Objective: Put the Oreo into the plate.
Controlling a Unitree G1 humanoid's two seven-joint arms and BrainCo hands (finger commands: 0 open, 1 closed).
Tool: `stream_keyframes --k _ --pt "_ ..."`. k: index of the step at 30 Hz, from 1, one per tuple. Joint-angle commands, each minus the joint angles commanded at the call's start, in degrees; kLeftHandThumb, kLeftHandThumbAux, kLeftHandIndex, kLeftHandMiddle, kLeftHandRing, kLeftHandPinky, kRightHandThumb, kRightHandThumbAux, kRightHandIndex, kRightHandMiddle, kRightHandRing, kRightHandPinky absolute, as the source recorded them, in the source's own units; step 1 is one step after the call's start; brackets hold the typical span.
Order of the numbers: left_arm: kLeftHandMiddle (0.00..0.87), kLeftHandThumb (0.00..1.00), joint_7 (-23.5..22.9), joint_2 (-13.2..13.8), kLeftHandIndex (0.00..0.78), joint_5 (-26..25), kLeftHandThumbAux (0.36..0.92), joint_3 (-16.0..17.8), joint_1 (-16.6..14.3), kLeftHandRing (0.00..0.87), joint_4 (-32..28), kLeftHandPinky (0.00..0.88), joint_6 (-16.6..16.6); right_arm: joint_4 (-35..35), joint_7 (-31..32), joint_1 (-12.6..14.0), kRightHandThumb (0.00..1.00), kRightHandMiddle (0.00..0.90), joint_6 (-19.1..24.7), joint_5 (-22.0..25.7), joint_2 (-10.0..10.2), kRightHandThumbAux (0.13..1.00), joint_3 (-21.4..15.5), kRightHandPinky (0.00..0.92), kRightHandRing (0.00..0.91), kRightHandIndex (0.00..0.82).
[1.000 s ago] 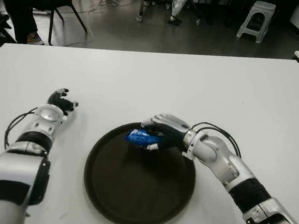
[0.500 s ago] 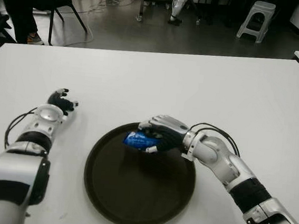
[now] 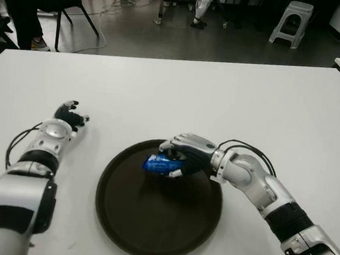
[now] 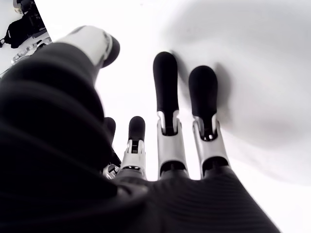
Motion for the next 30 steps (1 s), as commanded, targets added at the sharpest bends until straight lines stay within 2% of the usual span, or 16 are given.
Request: stream_keyframes --k 18,27,29,30 --pt "0.094 0.168 0.4 -0.1 0.070 -0.2 0.802 0.2 -0.1 0.129 0.0 0.142 0.6 -2.2 1.3 0.6 0.690 0.816 2.6 -0.6 -0.2 0.736 0.0 0.773 0.808 0.436" --pt "0.122 0.186 1.2 -0.1 0.090 0.1 0.777 0.0 -0.1 0.151 -0.1 0.156 0.5 -2.2 -1.3 0.6 0.695 0.794 1.8 -2.1 -0.3 0.733 0.0 0.774 0.794 0.433" --pt "0.126 0.183 1.2 -0.1 0.084 0.2 0.774 -0.1 -0.1 0.153 -0.1 0.156 0.5 -2.5 -1.1 0.8 0.689 0.682 2.4 -1.9 -0.1 0.736 -0.2 0.657 0.693 0.425" --pt "0.128 0.182 1.2 -0.1 0.082 0.2 0.776 -0.1 -0.1 0.154 -0.1 0.157 0.5 -2.6 -1.0 1.0 0.679 0.554 2.8 -1.6 0.1 0.740 -0.3 0.525 0.569 0.415"
